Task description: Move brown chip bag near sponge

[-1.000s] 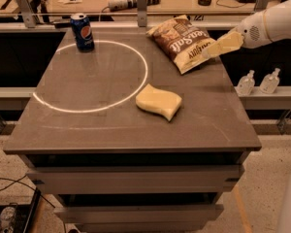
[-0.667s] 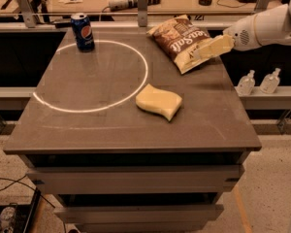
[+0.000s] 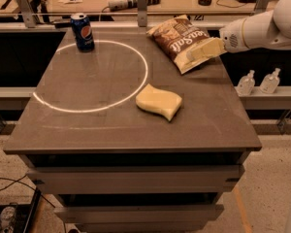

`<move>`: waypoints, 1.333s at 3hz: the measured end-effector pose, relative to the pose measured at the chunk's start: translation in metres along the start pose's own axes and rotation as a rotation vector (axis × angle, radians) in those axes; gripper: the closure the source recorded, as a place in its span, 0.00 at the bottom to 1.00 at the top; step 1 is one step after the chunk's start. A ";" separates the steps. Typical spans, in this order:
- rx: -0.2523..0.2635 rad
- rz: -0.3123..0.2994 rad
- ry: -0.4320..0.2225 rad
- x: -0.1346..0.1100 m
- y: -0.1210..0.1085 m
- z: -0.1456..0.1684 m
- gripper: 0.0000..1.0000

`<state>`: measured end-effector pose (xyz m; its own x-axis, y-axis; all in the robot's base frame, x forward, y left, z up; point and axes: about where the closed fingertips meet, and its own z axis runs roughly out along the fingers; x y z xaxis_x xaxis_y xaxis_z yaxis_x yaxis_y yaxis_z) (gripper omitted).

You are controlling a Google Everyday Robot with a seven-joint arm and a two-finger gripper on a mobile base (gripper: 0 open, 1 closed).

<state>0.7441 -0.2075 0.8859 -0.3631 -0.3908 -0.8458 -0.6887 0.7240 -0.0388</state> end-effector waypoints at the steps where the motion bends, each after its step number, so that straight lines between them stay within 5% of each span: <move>1: 0.025 0.002 0.012 0.003 -0.011 0.011 0.00; 4: 0.035 -0.012 0.059 0.020 -0.030 0.043 0.00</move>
Offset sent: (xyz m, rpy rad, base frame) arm 0.0451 -0.0145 -0.0205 -0.0587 0.0011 -0.0576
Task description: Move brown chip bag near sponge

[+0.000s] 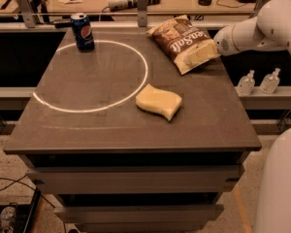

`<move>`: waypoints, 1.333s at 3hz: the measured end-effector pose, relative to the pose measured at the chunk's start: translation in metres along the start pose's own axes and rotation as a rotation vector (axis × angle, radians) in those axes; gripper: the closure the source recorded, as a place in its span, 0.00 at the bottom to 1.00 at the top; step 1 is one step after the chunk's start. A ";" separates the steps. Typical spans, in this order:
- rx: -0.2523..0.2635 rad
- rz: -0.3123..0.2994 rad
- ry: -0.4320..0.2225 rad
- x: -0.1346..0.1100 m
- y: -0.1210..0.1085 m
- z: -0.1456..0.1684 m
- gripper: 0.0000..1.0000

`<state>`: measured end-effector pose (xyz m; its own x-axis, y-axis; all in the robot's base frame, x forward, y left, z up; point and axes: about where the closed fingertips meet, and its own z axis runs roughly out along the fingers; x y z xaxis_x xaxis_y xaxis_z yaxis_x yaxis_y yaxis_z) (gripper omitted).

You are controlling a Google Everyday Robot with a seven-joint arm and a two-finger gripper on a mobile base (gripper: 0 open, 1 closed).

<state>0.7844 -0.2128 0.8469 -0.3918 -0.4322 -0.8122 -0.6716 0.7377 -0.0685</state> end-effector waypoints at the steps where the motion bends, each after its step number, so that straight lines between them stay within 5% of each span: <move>1: -0.011 -0.011 -0.002 0.001 0.001 0.003 0.18; 4: -0.058 -0.011 -0.042 -0.017 0.016 -0.020 0.88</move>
Offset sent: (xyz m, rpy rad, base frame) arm -0.0003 0.0044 0.0117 -0.0134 -0.0396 0.0482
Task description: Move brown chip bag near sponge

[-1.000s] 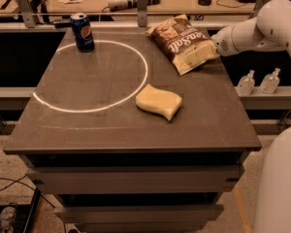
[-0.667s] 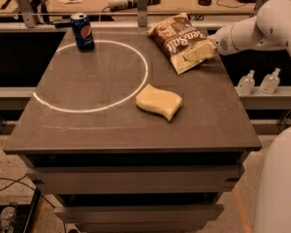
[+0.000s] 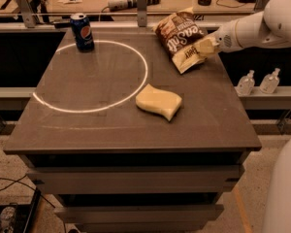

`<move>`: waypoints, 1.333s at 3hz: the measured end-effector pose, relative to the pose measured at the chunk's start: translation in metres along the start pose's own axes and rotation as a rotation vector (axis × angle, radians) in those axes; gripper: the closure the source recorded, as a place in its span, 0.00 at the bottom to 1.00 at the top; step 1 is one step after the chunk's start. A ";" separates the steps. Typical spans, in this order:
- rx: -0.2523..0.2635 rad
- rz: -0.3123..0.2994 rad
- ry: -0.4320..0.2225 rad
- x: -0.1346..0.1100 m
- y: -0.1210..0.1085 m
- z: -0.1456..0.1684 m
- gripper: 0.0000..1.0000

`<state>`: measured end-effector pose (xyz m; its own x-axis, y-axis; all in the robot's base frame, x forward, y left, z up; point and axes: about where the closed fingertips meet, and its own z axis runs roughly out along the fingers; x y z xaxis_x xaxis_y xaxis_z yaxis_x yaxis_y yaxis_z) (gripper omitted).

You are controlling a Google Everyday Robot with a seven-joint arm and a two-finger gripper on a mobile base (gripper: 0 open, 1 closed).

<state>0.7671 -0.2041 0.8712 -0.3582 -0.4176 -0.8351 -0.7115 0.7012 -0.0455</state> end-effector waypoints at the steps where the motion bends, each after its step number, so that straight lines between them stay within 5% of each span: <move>1: -0.102 0.053 -0.023 -0.014 0.026 -0.032 1.00; 3: -0.421 0.160 0.012 -0.022 0.113 -0.093 1.00; 4: -0.582 0.241 0.088 -0.003 0.158 -0.109 1.00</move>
Offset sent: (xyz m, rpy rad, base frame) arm -0.1424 0.0218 0.0918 0.2665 0.2951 0.2928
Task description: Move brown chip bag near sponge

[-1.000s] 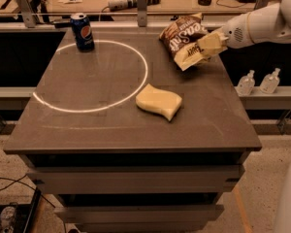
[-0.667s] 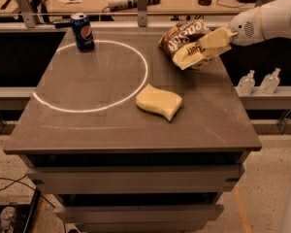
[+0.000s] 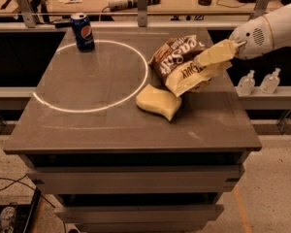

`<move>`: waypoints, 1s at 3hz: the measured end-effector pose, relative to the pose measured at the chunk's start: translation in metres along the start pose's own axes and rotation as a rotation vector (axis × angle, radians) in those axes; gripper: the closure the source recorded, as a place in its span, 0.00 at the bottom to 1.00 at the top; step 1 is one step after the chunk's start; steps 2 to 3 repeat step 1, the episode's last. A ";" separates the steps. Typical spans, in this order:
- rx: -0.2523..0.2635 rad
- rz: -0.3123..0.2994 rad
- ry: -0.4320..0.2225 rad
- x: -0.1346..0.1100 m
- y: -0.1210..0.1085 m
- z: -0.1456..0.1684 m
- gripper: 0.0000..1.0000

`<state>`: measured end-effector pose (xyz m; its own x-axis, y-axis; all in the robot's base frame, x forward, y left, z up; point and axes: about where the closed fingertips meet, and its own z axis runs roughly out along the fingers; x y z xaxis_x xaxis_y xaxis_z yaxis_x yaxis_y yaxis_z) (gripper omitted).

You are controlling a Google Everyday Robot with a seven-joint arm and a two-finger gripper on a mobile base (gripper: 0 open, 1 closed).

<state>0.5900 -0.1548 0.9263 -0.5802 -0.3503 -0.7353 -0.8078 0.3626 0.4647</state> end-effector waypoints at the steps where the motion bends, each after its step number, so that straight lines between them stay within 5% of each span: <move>1: -0.021 0.009 0.017 0.005 0.003 0.004 0.82; 3: -0.021 0.009 0.017 0.005 0.003 0.004 0.82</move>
Offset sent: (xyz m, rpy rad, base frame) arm 0.0000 0.0000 0.0000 0.0000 0.0000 0.0000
